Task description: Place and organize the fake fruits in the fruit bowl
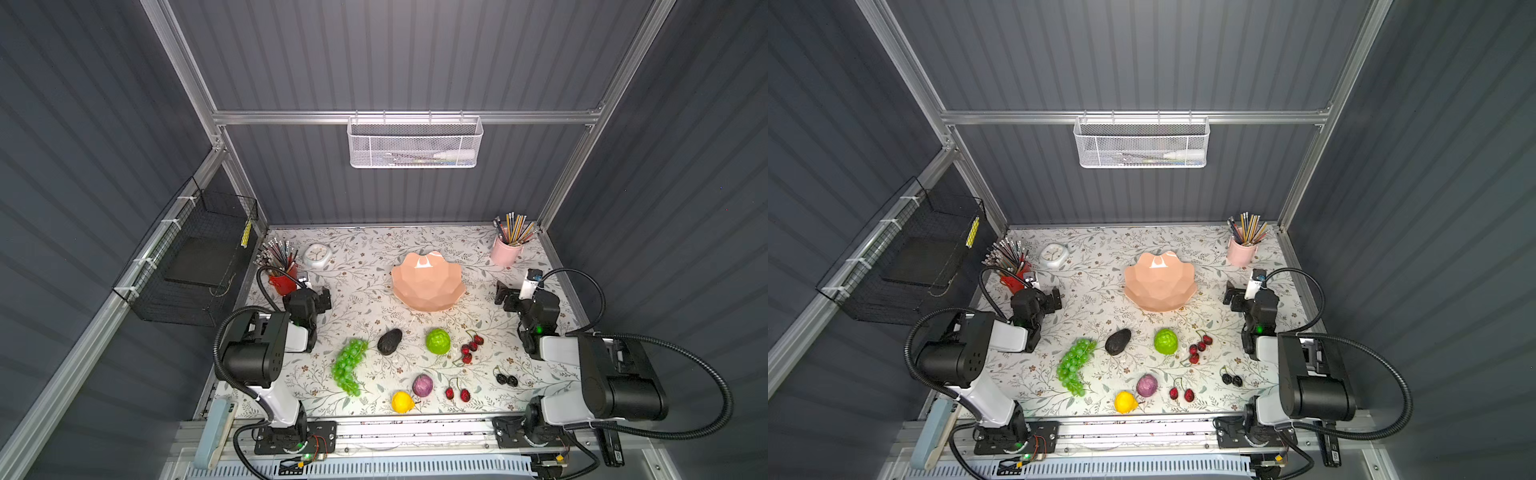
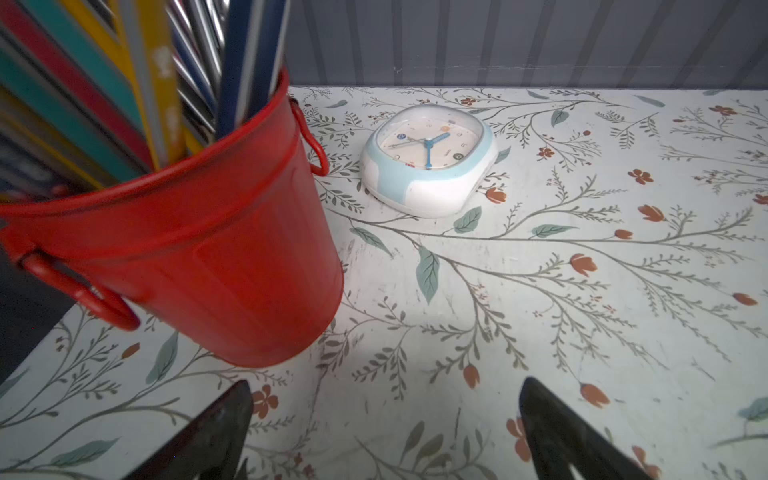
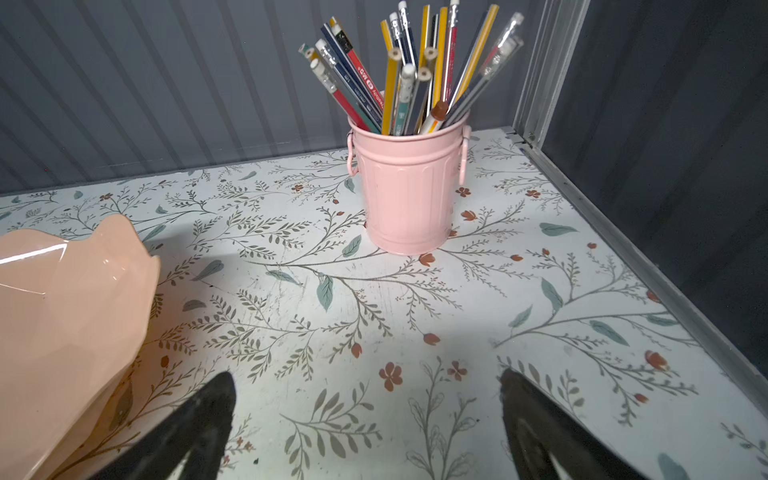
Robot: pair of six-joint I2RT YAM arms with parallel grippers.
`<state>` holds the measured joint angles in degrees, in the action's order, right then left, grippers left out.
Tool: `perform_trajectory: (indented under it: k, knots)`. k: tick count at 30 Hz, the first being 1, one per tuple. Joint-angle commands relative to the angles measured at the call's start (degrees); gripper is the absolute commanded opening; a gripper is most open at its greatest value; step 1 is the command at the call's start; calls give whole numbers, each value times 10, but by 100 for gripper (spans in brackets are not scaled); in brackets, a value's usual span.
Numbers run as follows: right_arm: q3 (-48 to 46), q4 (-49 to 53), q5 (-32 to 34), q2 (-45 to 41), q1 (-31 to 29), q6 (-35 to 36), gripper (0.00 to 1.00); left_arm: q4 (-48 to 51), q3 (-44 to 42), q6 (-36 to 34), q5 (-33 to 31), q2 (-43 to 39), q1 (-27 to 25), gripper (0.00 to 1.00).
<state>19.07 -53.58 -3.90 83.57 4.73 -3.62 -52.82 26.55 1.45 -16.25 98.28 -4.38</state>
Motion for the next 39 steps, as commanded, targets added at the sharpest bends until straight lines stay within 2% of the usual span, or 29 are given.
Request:
perform_trajectory:
  k: [1,29,31,35,39]
  knots:
    - [-3,-17,3,-1,2,1,99,-16,-3,-11,6,3,3,100]
    - [-2,-17,3,-1,1,-1,99,-16,-4,-11,6,2,3,100]
    - [-4,-17,17,-9,2,-6,99,-19,-5,-11,1,-1,3,100]
    - [5,65,48,-90,2,-16,99,136,55,12,-38,-42,3,100]
    - [42,187,66,-182,2,-45,99,236,117,19,-70,-52,3,100]
